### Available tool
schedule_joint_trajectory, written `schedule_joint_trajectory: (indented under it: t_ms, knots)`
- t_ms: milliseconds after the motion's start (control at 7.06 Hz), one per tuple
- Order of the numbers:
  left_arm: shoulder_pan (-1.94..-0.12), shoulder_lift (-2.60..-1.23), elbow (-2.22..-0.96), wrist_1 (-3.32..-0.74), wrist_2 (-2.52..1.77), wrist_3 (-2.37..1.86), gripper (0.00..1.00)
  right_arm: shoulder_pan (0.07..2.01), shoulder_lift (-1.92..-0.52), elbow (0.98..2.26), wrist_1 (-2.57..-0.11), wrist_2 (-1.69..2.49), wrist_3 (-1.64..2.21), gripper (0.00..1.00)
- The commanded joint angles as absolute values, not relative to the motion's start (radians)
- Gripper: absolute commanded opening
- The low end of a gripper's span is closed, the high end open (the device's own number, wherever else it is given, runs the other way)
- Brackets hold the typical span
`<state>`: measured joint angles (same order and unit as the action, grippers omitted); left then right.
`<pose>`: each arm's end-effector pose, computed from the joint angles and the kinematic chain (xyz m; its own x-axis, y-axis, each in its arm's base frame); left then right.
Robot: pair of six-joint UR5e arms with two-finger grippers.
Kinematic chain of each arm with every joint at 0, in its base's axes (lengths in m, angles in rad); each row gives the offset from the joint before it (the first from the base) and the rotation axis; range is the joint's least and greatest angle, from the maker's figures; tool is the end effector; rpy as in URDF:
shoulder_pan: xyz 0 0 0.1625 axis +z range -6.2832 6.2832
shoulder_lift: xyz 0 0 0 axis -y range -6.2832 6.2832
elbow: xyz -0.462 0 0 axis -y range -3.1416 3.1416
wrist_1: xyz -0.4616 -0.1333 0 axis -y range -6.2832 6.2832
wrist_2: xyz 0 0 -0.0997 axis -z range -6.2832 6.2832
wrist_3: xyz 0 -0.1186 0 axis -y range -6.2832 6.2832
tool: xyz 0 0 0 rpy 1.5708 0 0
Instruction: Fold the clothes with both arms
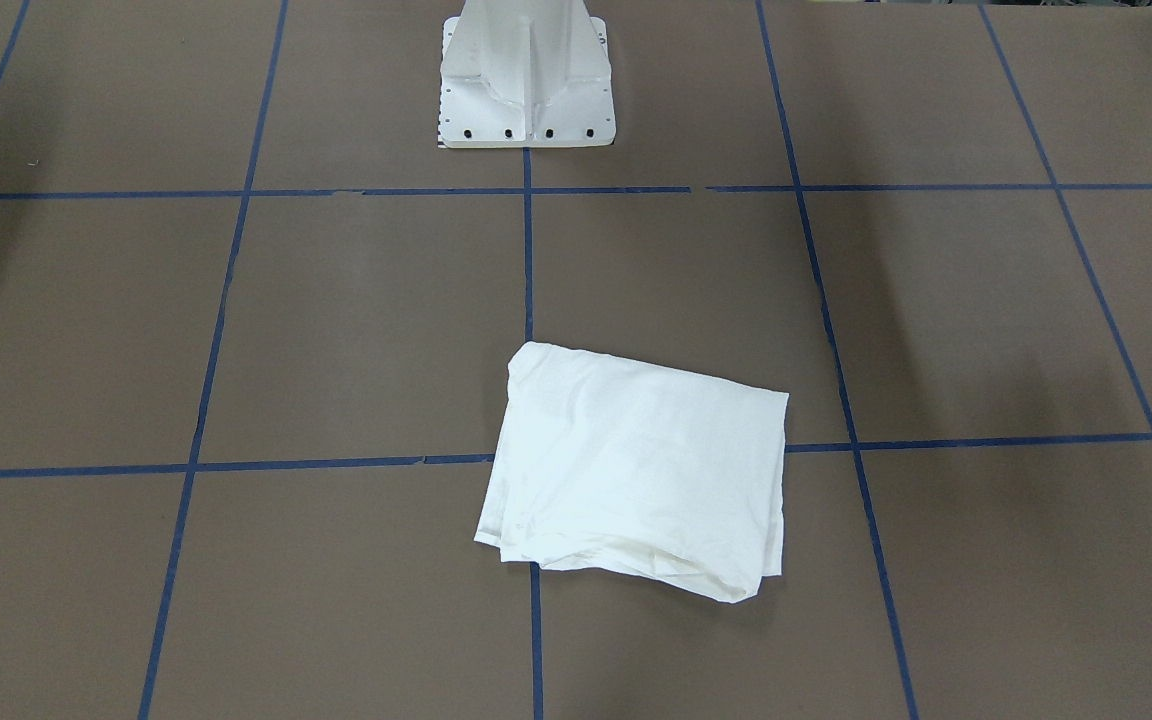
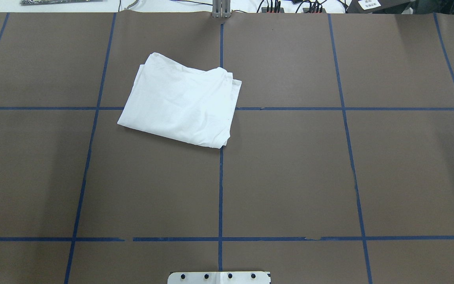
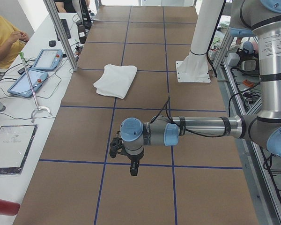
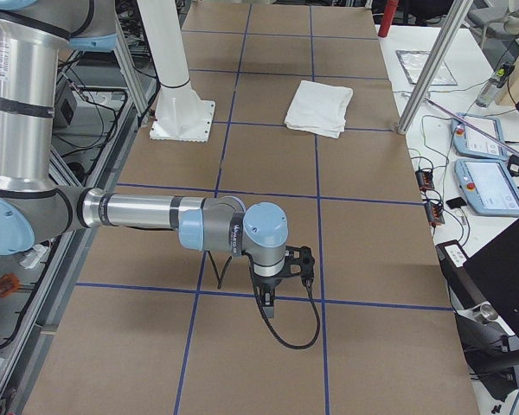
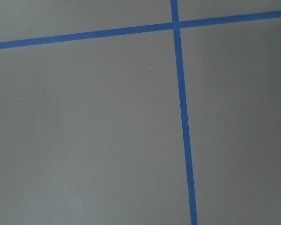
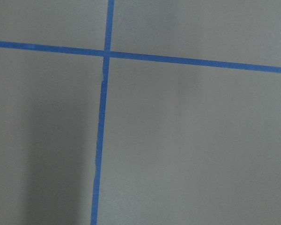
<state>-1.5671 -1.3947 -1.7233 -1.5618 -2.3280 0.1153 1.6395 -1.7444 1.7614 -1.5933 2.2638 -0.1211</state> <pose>-0.0501 -0.4776 0.7176 0.7216 0.0954 -0.6857 -0.0873 0.9951 0.0466 0.0904 -0.4758 0.7015 0.7699 -0.0646 0.6348 0.0245 0.9971 0.0717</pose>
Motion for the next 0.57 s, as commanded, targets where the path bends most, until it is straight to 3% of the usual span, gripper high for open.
schedule_joint_trajectory:
  t_ms: [0, 425]
  knots:
    - [-1.568, -1.394, -1.732, -1.562, -2.327, 0.114, 1.00, 1.625, -1.747, 1.766, -1.594, 2.267, -0.115, 1.00]
    - [-1.569, -1.396, -1.736, -1.562, -2.330, 0.113, 1.00, 1.624, -1.749, 1.747, -1.595, 2.269, -0.112, 1.00]
